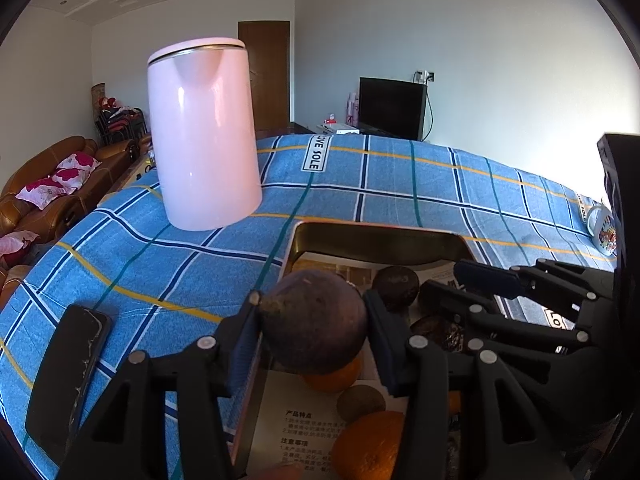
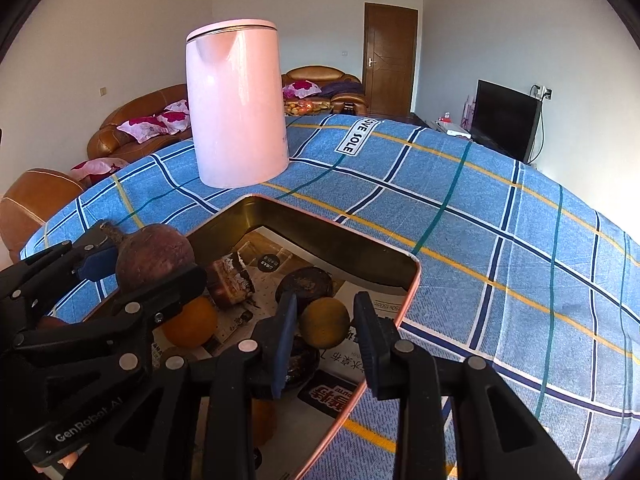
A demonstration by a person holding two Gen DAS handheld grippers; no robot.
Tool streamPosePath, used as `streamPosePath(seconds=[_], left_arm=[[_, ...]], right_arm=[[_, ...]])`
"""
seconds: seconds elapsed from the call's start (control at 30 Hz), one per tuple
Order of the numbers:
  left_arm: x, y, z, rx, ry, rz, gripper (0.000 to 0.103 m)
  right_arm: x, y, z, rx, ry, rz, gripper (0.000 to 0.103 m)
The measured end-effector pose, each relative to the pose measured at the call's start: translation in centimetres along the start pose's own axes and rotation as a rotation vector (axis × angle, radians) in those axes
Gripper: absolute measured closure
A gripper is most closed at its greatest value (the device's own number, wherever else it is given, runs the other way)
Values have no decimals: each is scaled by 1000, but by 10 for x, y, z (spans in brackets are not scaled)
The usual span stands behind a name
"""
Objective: Organize fruits
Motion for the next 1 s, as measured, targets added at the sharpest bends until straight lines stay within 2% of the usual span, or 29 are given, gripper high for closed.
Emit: streamPosePath(seconds=[0.1,0.23,0.33,0.37,0.43,0.6,1.0], left_arm=[[3,9,-2,6,-3,20,46],[6,25,-7,15,0,55,30],[7,38,-9,9,14,85,22],[8,42,-9,5,16,95,17],[9,50,-7,8,14,114,11],[10,68,-1,-1,8,145,6],[6,92,23,-28,-22,173,2]], right_arm=[[0,4,0,21,-14,3,64],[0,16,1,38,-37,23,53],[-2,28,5,26,-50,42,37],[-4,33,7,27,-57,52,35],[-6,43,10,33,-70,68,35],[-12,74,19,27,-104,128,34],[-29,135,36,-14,-134,256,31]])
Point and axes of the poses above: each gripper's, at about its wrist camera, not at the fingertips, and y roughly against the way its jaws point, z to its right, x to its top, the point moved 9 cm from there along -y, roughly the way its jaws point, and after that the axes turned 11 degrees about -y, right-handed, at the moved point
